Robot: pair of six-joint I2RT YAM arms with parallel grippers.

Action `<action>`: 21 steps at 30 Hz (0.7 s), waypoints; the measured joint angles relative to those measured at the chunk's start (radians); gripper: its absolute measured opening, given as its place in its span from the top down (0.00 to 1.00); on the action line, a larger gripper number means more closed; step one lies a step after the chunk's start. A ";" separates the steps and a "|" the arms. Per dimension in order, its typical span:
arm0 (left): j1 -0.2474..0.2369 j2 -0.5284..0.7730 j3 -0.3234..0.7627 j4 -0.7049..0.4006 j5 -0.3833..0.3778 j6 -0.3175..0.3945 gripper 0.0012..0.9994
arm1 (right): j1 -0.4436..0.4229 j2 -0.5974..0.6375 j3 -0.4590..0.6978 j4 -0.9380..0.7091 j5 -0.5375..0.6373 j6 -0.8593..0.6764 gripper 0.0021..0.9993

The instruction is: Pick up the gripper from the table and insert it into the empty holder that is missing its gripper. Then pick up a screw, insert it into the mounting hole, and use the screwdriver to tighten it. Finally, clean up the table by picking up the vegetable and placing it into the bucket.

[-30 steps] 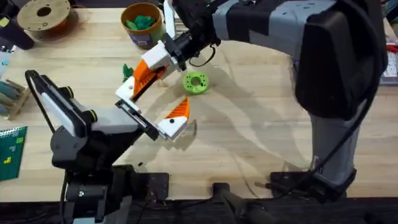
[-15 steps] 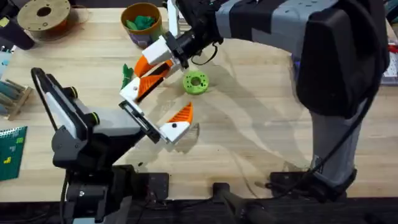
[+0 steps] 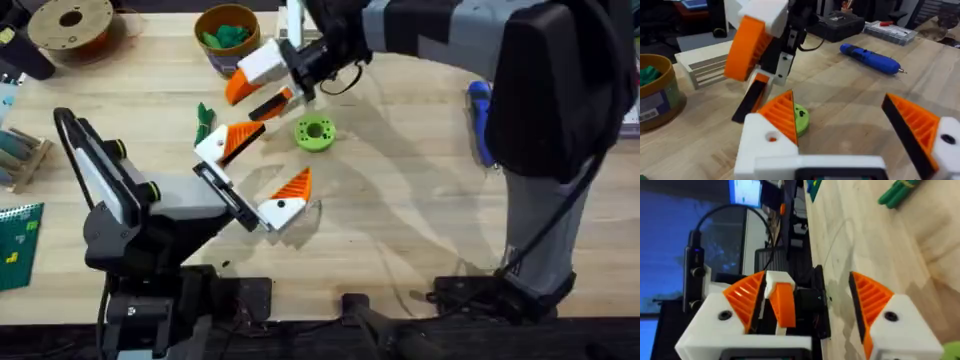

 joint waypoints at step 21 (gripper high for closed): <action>0.000 0.000 0.000 0.000 0.000 0.000 0.01 | -0.269 -0.274 0.001 -0.391 0.642 -0.223 0.06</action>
